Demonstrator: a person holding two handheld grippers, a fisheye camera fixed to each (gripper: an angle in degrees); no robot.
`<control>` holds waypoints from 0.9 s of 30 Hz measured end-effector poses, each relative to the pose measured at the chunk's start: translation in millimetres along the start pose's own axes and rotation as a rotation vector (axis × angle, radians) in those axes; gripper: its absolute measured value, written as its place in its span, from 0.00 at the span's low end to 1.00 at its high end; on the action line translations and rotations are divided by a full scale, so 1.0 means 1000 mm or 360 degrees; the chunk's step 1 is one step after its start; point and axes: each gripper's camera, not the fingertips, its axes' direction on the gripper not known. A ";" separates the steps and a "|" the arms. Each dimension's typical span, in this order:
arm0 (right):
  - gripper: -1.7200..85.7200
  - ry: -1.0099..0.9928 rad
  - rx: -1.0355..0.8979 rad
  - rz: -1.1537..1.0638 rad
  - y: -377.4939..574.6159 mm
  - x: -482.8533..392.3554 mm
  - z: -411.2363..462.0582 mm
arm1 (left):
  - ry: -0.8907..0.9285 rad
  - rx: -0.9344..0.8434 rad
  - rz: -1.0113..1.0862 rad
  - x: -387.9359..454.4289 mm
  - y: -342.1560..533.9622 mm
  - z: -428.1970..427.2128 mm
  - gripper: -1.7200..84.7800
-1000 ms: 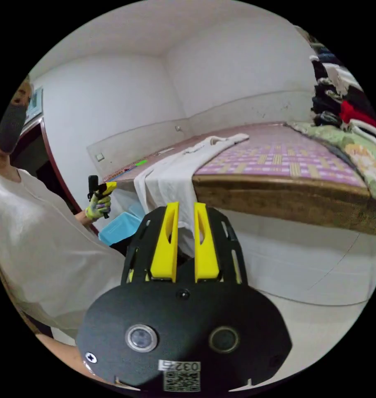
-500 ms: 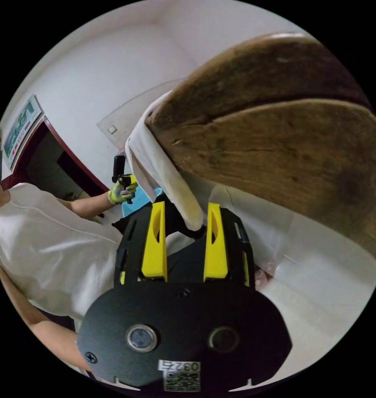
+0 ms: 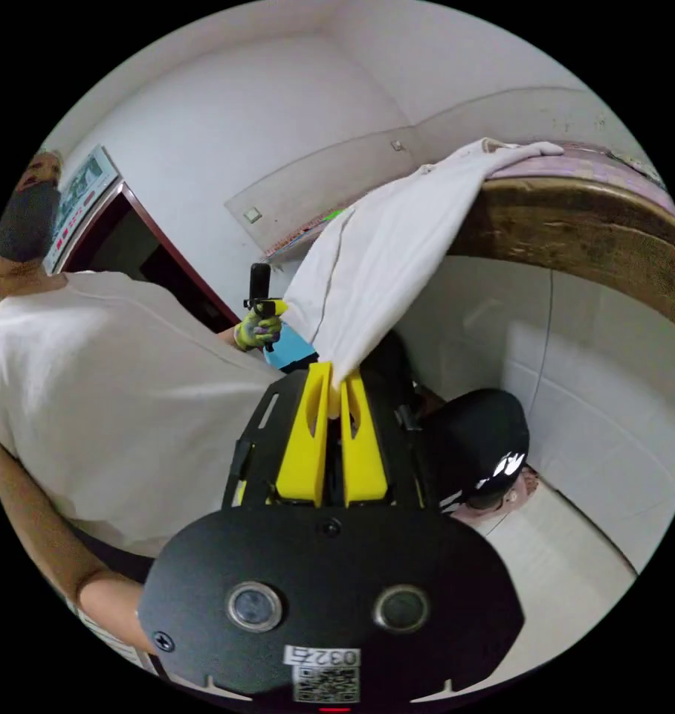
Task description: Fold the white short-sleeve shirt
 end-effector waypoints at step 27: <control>0.15 -0.0152 0.0628 0.0609 -0.153 0.120 -0.082 | 0.0104 0.0617 -0.0798 -0.154 -0.193 -0.058 0.09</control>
